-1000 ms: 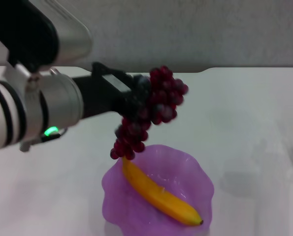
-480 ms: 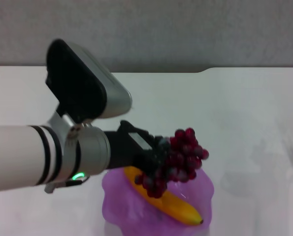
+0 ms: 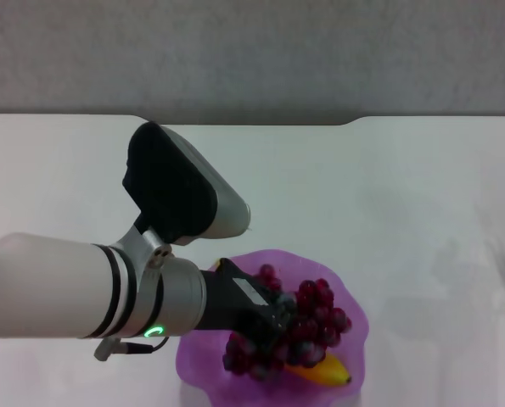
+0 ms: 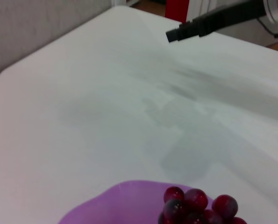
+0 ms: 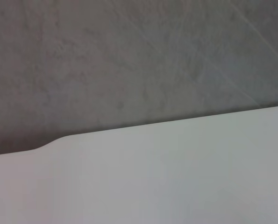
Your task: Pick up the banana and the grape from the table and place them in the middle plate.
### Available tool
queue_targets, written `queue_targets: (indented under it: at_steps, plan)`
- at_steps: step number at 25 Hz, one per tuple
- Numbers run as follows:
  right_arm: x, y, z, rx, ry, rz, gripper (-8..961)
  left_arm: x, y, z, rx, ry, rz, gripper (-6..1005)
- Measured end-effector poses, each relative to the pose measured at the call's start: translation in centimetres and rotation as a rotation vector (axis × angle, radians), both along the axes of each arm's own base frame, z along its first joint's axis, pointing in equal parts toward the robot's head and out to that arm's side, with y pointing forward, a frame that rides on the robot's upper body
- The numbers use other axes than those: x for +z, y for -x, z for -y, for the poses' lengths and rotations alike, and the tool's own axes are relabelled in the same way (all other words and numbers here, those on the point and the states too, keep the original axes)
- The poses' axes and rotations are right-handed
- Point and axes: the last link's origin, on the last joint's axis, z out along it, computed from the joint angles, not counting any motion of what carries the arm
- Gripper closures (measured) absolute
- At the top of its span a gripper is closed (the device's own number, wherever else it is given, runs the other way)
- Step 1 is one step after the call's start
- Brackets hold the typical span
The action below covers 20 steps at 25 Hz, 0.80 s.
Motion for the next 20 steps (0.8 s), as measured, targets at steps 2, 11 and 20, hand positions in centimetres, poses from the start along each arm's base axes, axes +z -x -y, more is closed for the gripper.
queue_targets:
  at_steps: [2,11,20]
  plan:
    - [0.0,0.0,0.0,-0.001,0.003,-0.001,396,-0.1,0.1,0.0,0.004,0.006,-0.006,866]
    - [0.0,0.0,0.0,-0.002,0.005,0.000,398,0.0,0.2,-0.2,0.005,0.006,-0.011,710]
    - [-0.1,-0.1,0.1,-0.004,0.008,0.001,398,0.6,-0.8,-0.3,-0.058,-0.020,-0.007,332]
